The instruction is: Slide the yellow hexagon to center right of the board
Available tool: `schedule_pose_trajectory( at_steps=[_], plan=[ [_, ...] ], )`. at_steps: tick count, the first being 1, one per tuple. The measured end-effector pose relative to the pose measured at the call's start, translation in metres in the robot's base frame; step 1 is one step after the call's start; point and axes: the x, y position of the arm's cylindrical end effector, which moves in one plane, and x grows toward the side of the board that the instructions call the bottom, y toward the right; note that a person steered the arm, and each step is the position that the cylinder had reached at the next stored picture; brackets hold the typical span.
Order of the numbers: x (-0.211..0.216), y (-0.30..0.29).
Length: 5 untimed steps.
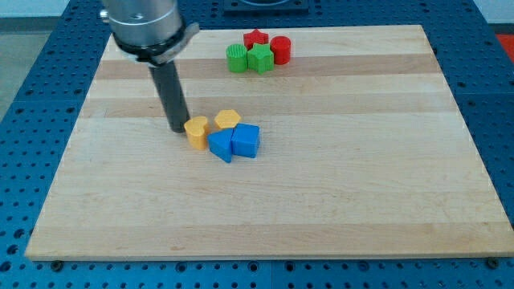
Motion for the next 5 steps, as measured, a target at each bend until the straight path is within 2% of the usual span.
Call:
schedule_pose_trajectory(
  at_steps=[5],
  plan=[
    [-0.002, 0.188]
  ],
)
